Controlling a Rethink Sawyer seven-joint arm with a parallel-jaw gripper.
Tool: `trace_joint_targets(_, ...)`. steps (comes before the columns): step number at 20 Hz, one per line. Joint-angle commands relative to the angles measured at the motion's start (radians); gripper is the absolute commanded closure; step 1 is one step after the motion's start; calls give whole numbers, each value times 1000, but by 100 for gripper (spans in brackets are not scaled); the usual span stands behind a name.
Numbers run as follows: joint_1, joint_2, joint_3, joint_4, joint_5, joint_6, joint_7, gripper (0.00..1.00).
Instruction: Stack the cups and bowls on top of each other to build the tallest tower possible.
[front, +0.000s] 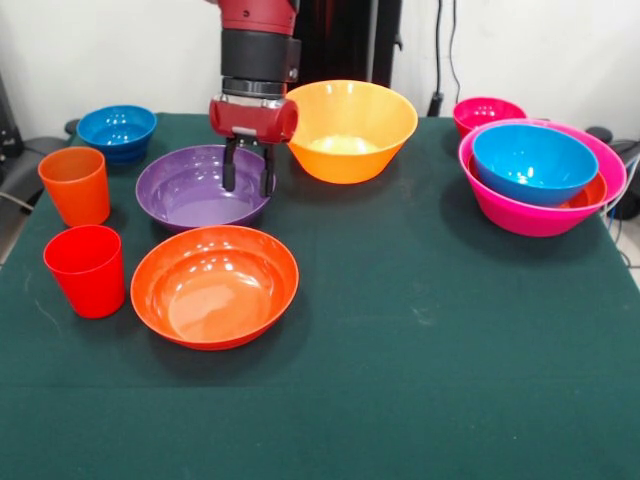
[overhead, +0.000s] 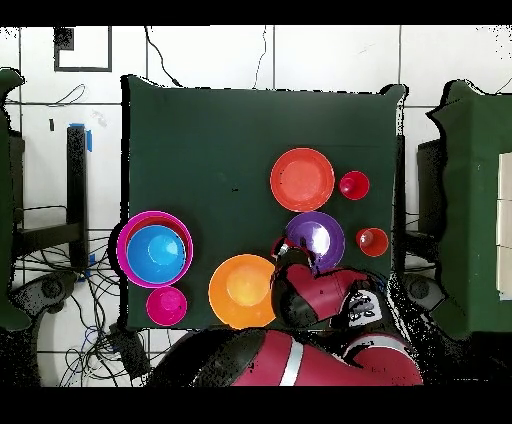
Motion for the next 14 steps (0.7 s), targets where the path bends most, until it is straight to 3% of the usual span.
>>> trace_joint_targets(1,21,8,115,38,27,73,52,0)
trace_joint_targets(4,6,-10,136,54,11,89,50,0)
trace_joint_targets(14,-7,108,145,-38,8,12,40,0)
